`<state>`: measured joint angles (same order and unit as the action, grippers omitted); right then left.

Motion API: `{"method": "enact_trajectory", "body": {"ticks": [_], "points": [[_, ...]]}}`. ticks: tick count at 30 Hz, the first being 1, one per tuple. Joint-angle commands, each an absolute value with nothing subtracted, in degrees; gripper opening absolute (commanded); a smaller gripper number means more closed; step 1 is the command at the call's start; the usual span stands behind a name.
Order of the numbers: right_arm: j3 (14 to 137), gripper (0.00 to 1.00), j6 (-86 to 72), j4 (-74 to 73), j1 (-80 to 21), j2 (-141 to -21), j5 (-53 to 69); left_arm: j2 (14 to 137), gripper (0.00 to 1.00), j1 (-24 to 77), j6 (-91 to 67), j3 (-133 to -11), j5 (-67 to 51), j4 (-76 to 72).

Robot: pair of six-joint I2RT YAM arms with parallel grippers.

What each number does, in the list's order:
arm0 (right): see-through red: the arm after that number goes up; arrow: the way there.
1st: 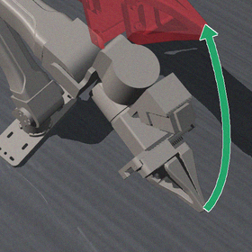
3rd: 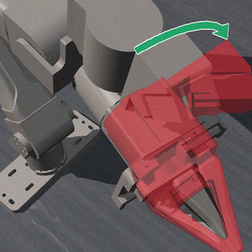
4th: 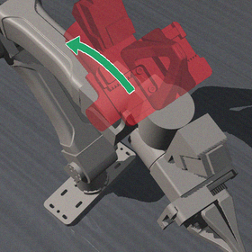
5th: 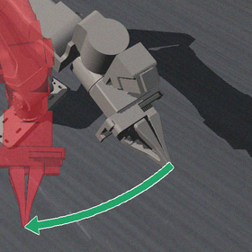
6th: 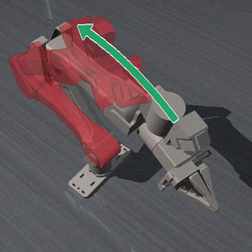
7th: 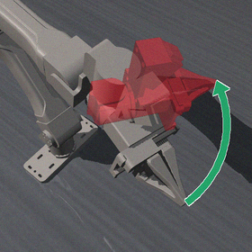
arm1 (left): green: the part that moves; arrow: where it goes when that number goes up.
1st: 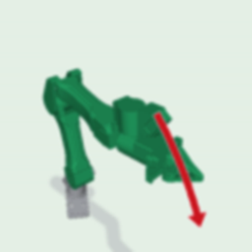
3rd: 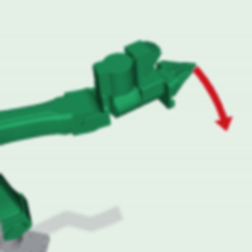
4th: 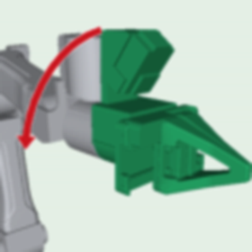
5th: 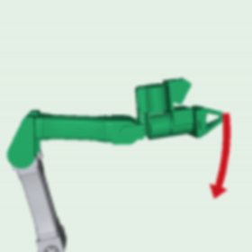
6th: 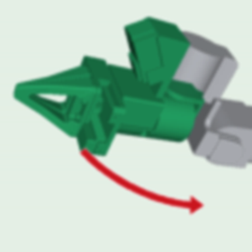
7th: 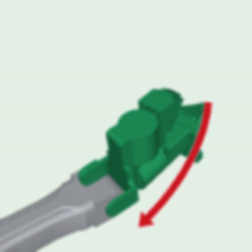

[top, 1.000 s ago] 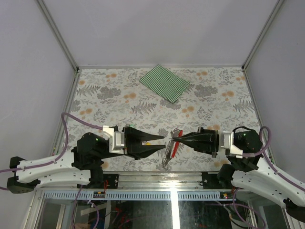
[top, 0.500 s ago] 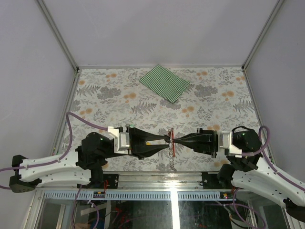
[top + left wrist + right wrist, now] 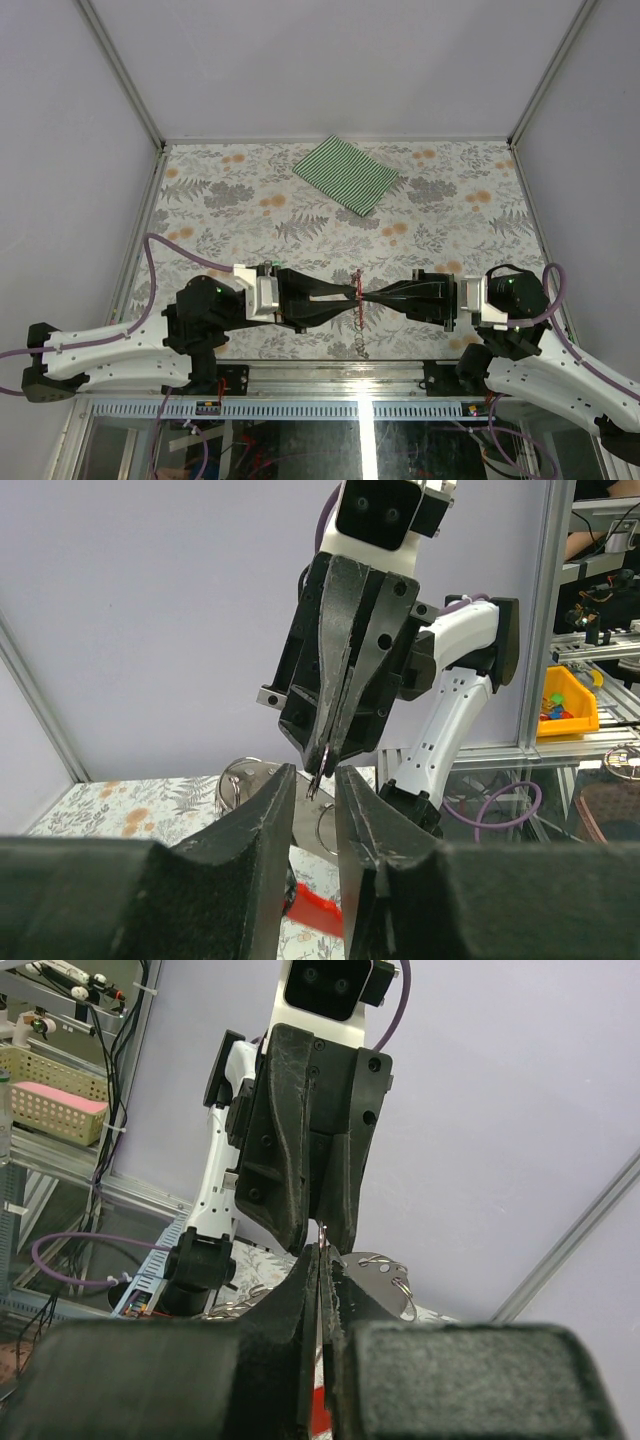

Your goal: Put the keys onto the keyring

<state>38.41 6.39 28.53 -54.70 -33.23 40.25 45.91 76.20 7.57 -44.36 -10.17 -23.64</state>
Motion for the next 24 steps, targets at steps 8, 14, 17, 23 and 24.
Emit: {"method": "enact_trajectory", "body": {"ticks": [8,14,17,23,24], "points": [[41.91,0.00,5.03,31.51,-55.08,-33.29,41.66,46.46,0.22,76.61,8.66,-46.46,-10.54,-26.81],[42.04,0.00,5.39,30.55,-55.07,-33.35,41.91,46.44,0.01,76.51,8.70,-46.88,-11.04,-26.35],[42.93,0.05,6.81,27.57,-55.05,-33.14,41.80,46.34,0.00,76.54,8.78,-47.38,-11.33,-25.64],[46.57,0.23,11.80,17.33,-55.10,-32.70,41.16,46.36,0.00,76.56,9.26,-48.41,-12.05,-23.14],[47.14,0.24,12.73,15.73,-55.08,-32.71,41.09,46.45,0.00,76.52,9.28,-48.61,-12.12,-22.72]]}}
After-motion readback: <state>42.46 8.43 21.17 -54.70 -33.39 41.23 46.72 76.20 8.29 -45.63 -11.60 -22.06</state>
